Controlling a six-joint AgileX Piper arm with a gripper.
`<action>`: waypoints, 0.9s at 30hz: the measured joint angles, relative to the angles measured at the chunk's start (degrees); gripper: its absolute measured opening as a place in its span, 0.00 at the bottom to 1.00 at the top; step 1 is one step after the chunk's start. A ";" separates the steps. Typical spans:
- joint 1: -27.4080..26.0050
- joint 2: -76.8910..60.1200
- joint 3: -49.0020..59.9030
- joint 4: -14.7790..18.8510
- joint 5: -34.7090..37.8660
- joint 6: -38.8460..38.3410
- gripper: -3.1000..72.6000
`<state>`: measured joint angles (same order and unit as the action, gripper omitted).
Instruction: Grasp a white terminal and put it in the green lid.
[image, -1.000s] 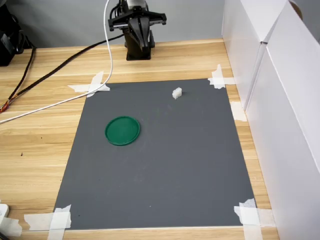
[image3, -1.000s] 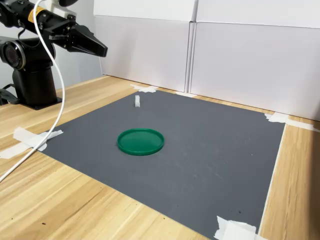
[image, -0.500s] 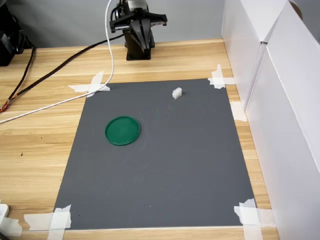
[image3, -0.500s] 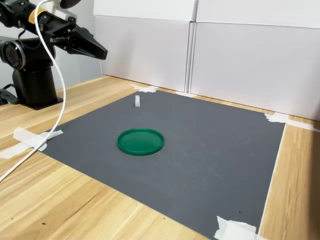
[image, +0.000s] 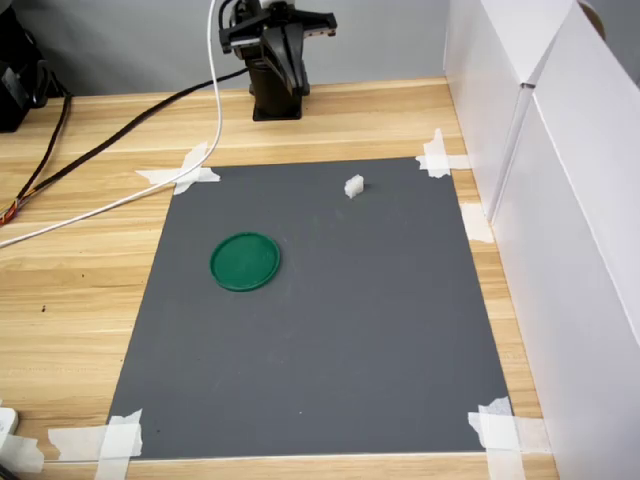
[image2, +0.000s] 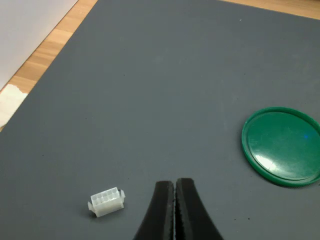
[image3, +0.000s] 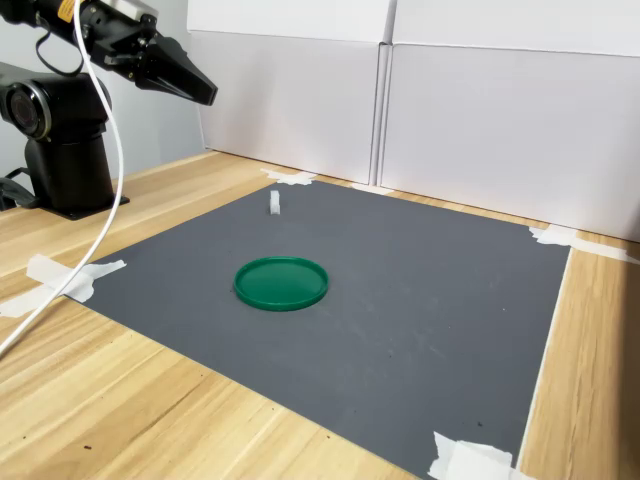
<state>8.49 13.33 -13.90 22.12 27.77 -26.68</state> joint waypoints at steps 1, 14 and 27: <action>0.00 1.77 -1.00 0.00 0.41 0.00 0.02; 0.00 24.73 -19.44 -2.71 9.91 -4.55 0.02; 0.00 39.38 -31.53 -2.55 24.64 -20.79 0.02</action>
<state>8.49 52.72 -45.44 19.56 52.42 -47.47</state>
